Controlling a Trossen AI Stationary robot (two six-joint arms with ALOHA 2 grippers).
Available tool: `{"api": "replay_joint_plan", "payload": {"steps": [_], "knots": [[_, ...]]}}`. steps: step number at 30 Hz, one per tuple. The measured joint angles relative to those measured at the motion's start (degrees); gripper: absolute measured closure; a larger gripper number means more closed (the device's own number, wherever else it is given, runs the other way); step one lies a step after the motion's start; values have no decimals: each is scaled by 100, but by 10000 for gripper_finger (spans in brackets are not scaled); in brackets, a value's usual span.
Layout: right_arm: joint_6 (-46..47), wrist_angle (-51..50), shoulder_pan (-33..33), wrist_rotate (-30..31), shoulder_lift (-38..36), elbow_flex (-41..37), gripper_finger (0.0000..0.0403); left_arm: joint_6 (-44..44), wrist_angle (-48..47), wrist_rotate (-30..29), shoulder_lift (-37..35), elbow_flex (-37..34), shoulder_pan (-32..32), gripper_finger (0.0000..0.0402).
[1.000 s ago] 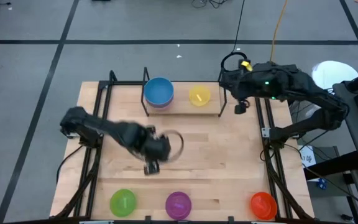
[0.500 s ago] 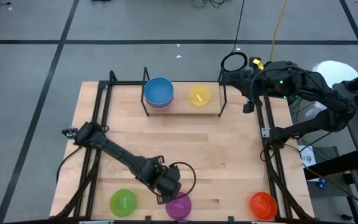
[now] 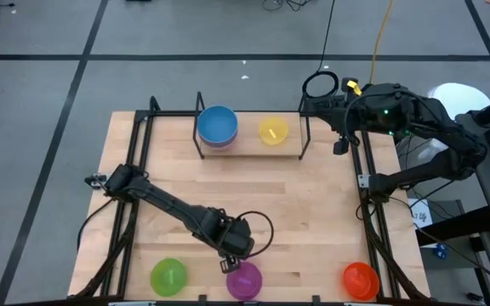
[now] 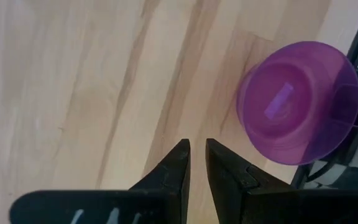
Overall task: Place and stack bowls onto a shelf
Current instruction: Stack the purple bowl on top of the yellow bowl on the shelf
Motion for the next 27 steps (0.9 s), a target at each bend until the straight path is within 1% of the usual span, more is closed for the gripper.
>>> {"api": "replay_joint_plan", "payload": {"steps": [2, 6, 13, 22, 27], "knots": [[-24, 0, 0, 0, 0, 0, 403, -10, 6, 6, 44, 0, -11, 346], [-46, 0, 0, 0, 0, 0, 403, -306, 142, 8, 171, 0, -30, 346], [-140, -2, 0, -4, 0, 0, 403, -178, 502, 22, 454, -2, -114, 346], [-130, -7, -2, -20, -2, 0, 403, -265, 942, 306, 789, -2, -298, 346], [-99, -24, 0, -22, -2, 0, 403, -270, 1178, 351, 879, 7, -369, 346]]}}
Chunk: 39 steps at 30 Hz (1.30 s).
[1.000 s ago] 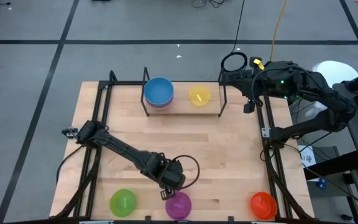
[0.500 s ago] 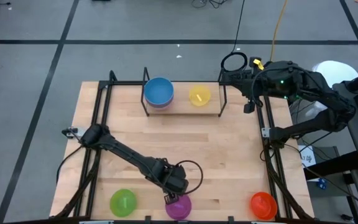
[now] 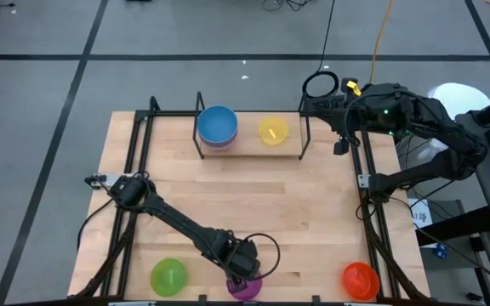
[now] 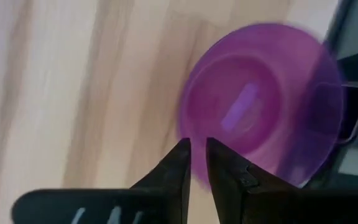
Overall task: Place and stack bowls onto a shelf
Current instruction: Stack the purple bowl on top of the yellow bowl on the shelf
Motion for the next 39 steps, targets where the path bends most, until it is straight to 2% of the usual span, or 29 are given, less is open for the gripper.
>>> {"api": "replay_joint_plan", "payload": {"steps": [19, 26, 39], "knots": [[87, -22, 0, -4, 2, 0, 403, 233, 27, -36, 153, -7, -28, 346], [83, -20, 0, -4, 2, 0, 403, 313, 41, 650, 56, -7, 11, 346], [93, -22, -1, -7, 2, 0, 403, -20, -659, -192, 4, -9, -14, 346]]}}
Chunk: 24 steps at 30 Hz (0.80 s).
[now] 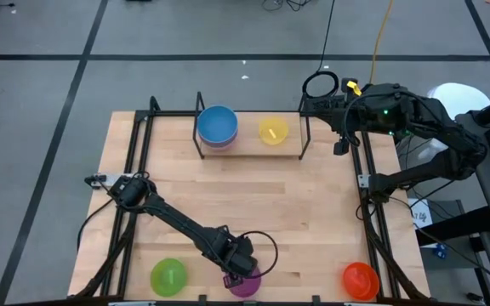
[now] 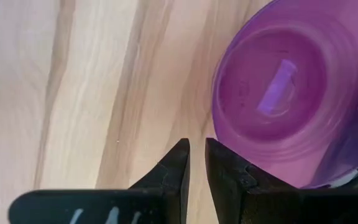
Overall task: Place and stack bowls onto a shelf
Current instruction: Stack the purple bowl on top of the yellow bowl on the shelf
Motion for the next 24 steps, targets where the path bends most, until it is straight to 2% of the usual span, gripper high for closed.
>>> {"api": "replay_joint_plan", "payload": {"steps": [24], "knots": [[6, -297, 0, 0, 2, 0, 403, -186, 85, 61, 28, 0, -7, 346]]}}
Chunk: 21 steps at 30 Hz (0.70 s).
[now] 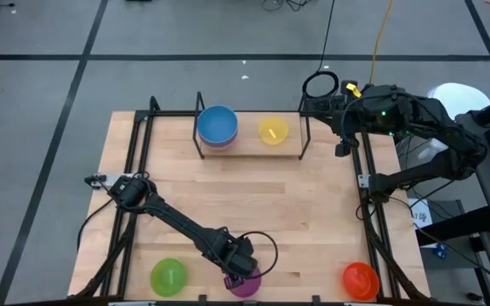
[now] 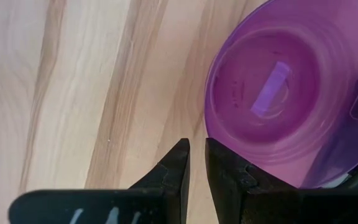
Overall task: Place and stack bowls onto a shelf
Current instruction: Stack the purple bowl on top of the yellow bowl on the shelf
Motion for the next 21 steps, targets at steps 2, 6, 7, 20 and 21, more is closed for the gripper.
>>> {"api": "replay_joint_plan", "payload": {"steps": [2, 6, 7, 20, 21], "knots": [[0, -11, 0, 0, 0, 0, 403, -40, 4, 64, 0, 0, 3, 346], [0, -11, 2, 0, 0, 0, 403, -133, 4, 64, 0, 0, 7, 346], [0, -11, 0, 0, 0, 0, 403, -148, 5, 65, 2, 0, 7, 346], [1, -9, 0, 0, 0, 0, 403, -454, 291, 31, 9, 2, 76, 346], [0, -9, 1, 0, 0, 0, 403, -456, 291, 1, 9, 2, 76, 346]]}}
